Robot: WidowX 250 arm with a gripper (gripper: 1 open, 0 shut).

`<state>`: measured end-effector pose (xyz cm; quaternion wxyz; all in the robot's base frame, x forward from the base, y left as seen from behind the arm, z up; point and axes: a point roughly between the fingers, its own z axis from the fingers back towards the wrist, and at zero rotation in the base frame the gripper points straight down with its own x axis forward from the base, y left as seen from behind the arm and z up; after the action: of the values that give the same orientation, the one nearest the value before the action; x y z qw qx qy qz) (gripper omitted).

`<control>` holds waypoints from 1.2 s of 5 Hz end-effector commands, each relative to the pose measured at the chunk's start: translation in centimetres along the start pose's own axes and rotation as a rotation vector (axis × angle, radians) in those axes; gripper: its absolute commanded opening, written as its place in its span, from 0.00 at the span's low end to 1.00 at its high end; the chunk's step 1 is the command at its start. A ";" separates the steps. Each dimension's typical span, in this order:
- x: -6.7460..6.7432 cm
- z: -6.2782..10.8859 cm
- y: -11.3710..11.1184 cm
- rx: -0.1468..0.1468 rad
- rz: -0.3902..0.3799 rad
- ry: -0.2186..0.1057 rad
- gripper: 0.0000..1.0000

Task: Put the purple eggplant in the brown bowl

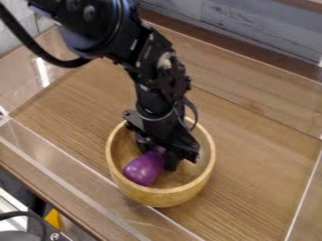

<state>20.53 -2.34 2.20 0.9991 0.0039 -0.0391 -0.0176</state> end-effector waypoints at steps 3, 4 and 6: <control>-0.3 -0.1 -0.3 -0.017 -0.072 0.002 0.00; -0.5 -0.3 -0.8 -0.022 -0.102 0.002 0.00; 2.0 -0.5 -0.7 -0.025 -0.106 0.003 0.00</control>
<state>22.61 -3.16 2.02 0.9965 -0.0062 -0.0396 -0.0727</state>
